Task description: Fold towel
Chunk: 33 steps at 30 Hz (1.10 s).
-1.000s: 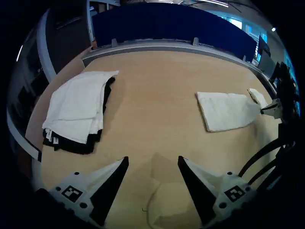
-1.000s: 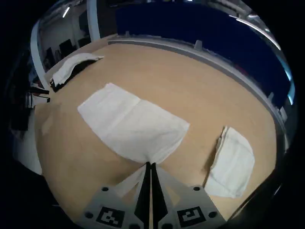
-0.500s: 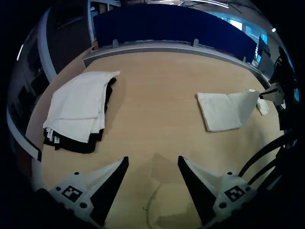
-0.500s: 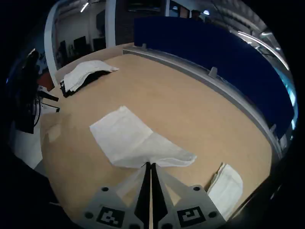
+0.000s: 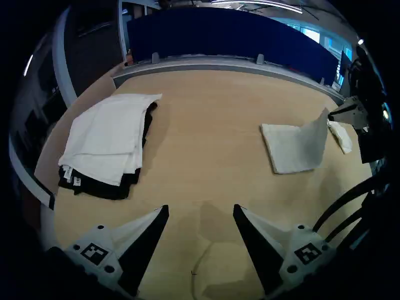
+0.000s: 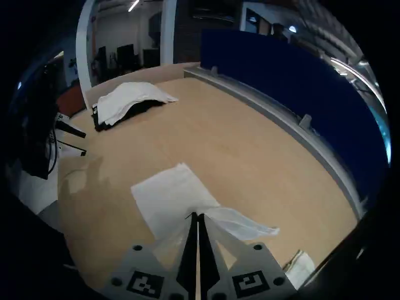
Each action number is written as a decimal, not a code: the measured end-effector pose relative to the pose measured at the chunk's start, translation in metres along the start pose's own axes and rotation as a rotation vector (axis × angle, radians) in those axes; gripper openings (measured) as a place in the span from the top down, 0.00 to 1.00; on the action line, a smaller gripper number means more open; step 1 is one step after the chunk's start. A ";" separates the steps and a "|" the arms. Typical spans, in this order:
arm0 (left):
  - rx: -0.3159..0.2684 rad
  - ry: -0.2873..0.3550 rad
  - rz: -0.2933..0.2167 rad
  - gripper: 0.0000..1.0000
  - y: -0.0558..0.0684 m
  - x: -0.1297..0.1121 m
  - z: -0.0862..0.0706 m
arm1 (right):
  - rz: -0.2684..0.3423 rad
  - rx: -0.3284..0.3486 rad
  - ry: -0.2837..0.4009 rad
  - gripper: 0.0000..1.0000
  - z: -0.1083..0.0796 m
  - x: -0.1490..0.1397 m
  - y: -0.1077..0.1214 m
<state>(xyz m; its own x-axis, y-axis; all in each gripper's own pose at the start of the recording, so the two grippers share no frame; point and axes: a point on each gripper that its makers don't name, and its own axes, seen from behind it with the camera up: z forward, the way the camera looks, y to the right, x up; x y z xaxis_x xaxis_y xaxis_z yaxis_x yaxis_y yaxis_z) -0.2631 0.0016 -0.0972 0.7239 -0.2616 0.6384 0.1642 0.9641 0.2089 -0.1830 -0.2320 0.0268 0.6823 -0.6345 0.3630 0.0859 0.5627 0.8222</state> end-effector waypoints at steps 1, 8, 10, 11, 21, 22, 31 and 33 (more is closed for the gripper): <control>0.001 0.002 -0.001 0.04 -0.001 0.000 0.000 | -0.013 0.012 0.001 0.99 0.005 0.005 -0.005; 0.009 0.012 -0.017 0.04 -0.005 -0.002 0.000 | -0.084 0.107 0.004 0.99 0.044 0.025 -0.049; 0.009 0.013 -0.025 0.04 -0.005 -0.003 -0.001 | -0.092 0.139 0.001 0.99 0.058 0.025 -0.063; 0.009 0.013 -0.029 0.04 -0.006 -0.004 -0.001 | -0.095 0.154 0.000 0.99 0.064 0.025 -0.070; 0.008 0.009 -0.038 0.04 -0.008 -0.013 0.002 | -0.053 0.251 -0.090 0.99 0.112 -0.017 -0.118; 0.007 0.009 -0.038 0.04 -0.009 -0.013 0.002 | -0.048 0.249 -0.089 0.99 0.112 -0.018 -0.118; 0.001 0.008 -0.029 0.04 -0.010 -0.012 0.006 | -0.025 0.252 -0.082 0.97 0.106 -0.016 -0.115; -0.001 0.007 -0.027 0.04 -0.010 -0.012 0.007 | -0.024 0.255 -0.081 0.97 0.105 -0.016 -0.115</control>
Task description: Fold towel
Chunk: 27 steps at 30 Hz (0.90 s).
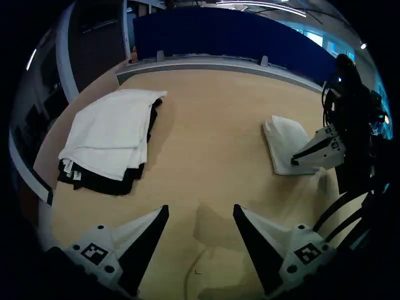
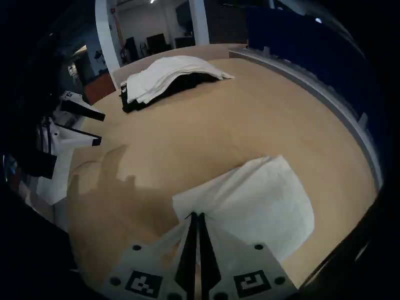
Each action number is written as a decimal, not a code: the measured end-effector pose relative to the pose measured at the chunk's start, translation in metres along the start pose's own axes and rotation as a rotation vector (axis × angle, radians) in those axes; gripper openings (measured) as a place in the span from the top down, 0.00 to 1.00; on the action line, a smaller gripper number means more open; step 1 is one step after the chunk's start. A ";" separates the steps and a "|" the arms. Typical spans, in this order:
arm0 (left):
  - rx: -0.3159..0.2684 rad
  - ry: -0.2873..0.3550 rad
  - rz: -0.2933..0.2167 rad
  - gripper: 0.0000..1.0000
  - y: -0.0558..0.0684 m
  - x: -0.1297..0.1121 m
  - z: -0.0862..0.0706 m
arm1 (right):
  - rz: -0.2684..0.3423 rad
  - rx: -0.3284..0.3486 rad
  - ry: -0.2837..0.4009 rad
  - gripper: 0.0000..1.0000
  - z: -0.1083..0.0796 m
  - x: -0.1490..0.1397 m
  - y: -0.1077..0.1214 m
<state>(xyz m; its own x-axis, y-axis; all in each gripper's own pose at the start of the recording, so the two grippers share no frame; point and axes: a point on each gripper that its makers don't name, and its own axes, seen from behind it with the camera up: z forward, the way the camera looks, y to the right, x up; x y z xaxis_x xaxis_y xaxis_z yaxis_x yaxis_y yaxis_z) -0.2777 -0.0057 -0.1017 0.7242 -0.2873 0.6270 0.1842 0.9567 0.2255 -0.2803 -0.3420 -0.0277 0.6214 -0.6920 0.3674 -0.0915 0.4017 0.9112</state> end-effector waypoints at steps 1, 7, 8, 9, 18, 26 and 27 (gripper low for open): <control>-0.001 -0.001 0.001 0.04 0.000 0.000 0.001 | 0.000 0.003 0.000 0.97 -0.001 0.000 -0.001; -0.004 -0.005 0.004 0.04 0.001 -0.001 0.003 | -0.012 0.020 0.002 0.89 -0.003 0.000 -0.005; -0.005 -0.005 0.005 0.04 0.002 -0.001 0.003 | -0.015 0.021 0.002 0.78 -0.003 0.000 -0.005; -0.005 -0.005 0.005 0.04 0.002 -0.001 0.004 | -0.017 0.021 0.003 0.68 -0.004 0.000 -0.005; -0.005 -0.006 0.010 0.04 0.000 0.000 0.005 | -0.007 -0.001 0.036 0.24 -0.013 0.005 -0.001; -0.008 -0.007 0.015 0.04 0.002 0.002 0.007 | -0.009 -0.044 0.036 0.21 -0.028 -0.004 0.010; -0.009 -0.008 0.016 0.04 0.003 0.002 0.007 | -0.006 -0.053 0.034 0.21 -0.031 -0.007 0.012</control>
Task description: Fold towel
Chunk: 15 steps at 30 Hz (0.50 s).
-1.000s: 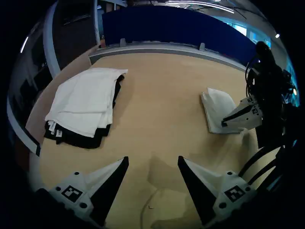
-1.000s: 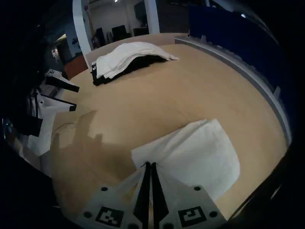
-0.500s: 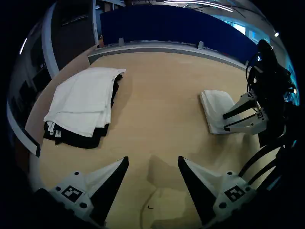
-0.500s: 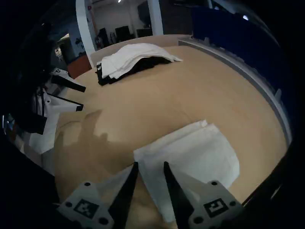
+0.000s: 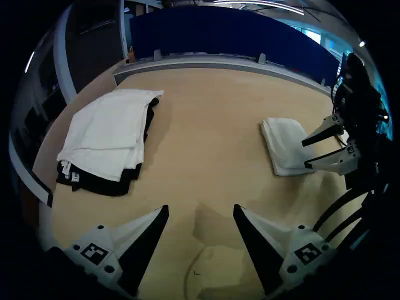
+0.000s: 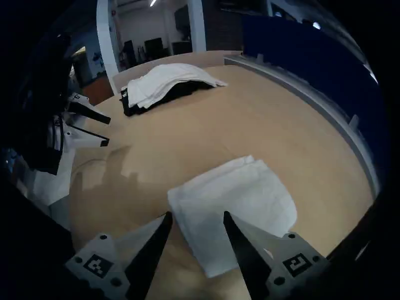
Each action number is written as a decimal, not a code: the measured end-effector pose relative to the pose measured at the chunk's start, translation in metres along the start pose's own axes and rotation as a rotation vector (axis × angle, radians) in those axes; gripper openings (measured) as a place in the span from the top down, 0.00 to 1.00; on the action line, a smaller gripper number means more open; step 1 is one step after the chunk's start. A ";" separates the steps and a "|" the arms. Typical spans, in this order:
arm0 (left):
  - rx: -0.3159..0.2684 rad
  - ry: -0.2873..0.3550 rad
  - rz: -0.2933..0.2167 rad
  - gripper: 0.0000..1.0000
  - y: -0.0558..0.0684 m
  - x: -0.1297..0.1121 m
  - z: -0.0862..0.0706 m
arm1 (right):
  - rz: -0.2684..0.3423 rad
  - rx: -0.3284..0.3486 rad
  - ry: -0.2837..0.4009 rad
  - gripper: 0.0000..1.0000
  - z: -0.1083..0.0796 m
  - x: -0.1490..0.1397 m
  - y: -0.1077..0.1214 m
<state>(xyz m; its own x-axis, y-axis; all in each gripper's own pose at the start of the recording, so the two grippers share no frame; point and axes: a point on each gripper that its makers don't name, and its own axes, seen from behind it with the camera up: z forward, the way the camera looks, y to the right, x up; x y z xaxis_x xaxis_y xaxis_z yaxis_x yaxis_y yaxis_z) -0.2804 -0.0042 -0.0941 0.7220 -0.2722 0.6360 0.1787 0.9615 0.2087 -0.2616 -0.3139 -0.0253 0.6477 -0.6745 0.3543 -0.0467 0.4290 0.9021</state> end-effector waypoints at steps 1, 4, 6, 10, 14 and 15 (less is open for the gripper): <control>-0.001 0.000 0.001 0.04 0.001 0.000 0.000 | 0.004 -0.011 -0.004 0.20 -0.003 -0.004 0.003; -0.003 0.001 0.004 0.04 0.002 0.001 0.000 | 0.021 -0.043 -0.017 0.17 -0.011 -0.017 0.010; -0.004 0.001 0.005 0.04 0.003 0.002 0.000 | 0.038 -0.067 -0.025 0.12 -0.017 -0.025 0.014; -0.004 0.001 0.005 0.04 0.004 0.003 0.000 | 0.091 -0.123 -0.033 0.12 -0.031 -0.039 0.019; -0.006 0.001 0.006 0.04 0.005 0.004 -0.001 | 0.150 -0.164 -0.047 0.12 -0.039 -0.053 0.021; -0.006 0.001 0.007 0.04 0.005 0.004 0.000 | 0.162 -0.165 -0.049 0.12 -0.039 -0.056 0.021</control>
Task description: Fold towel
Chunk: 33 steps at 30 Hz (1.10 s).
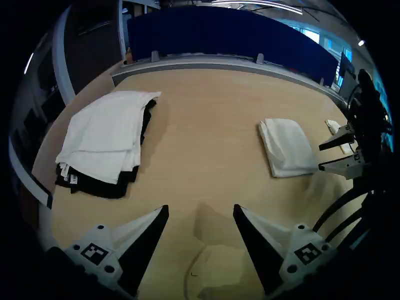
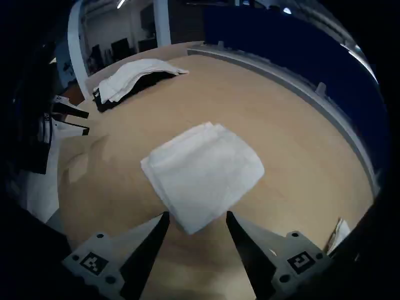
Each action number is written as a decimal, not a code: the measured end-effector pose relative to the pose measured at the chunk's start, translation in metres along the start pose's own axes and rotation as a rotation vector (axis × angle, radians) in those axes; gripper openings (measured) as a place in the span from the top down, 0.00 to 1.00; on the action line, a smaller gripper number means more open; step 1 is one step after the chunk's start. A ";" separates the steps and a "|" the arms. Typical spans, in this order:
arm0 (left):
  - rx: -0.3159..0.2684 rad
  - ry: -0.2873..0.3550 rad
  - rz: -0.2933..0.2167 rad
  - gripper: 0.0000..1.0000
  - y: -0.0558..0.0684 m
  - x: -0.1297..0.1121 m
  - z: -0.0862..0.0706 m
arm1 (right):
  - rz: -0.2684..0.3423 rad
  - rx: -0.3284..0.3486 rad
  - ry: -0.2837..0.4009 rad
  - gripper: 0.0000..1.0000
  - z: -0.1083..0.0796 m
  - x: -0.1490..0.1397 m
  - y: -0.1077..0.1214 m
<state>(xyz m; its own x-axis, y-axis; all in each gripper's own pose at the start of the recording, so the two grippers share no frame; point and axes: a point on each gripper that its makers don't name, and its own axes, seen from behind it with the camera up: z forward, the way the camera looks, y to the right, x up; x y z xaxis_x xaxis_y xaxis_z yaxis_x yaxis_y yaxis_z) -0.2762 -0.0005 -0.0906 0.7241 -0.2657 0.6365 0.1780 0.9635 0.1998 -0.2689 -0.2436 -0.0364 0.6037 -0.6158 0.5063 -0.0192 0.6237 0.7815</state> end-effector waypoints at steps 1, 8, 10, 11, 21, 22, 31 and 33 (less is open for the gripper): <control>0.000 0.000 0.001 0.04 0.000 0.000 0.000 | 0.010 0.003 -0.002 0.12 0.000 -0.002 -0.001; -0.002 0.000 0.004 0.04 0.001 0.002 0.001 | 0.032 0.012 -0.010 0.12 0.000 -0.009 -0.006; -0.002 0.001 0.004 0.04 0.001 0.002 0.001 | 0.027 0.009 -0.014 0.12 0.001 -0.010 -0.006; -0.002 0.001 0.004 0.04 0.001 0.003 0.001 | 0.025 0.008 -0.015 0.12 0.001 -0.010 -0.006; -0.004 0.003 0.004 0.04 0.000 0.005 -0.002 | 0.032 0.003 -0.037 0.26 0.007 -0.019 -0.006; -0.004 0.004 0.004 0.04 -0.001 0.005 -0.002 | 0.033 0.001 -0.042 0.31 0.007 -0.021 -0.006; -0.002 0.005 0.003 0.04 -0.002 0.006 -0.002 | 0.059 0.002 -0.060 0.67 0.014 -0.030 -0.007; -0.002 0.005 0.004 0.04 -0.003 0.006 -0.002 | 0.066 0.004 -0.061 0.69 0.014 -0.030 -0.008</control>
<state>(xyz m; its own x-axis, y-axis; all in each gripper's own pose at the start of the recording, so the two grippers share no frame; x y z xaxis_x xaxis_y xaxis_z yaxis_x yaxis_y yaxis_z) -0.2713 -0.0046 -0.0892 0.7279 -0.2621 0.6337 0.1770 0.9646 0.1957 -0.2984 -0.2369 -0.0524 0.5511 -0.6021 0.5777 -0.0607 0.6616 0.7474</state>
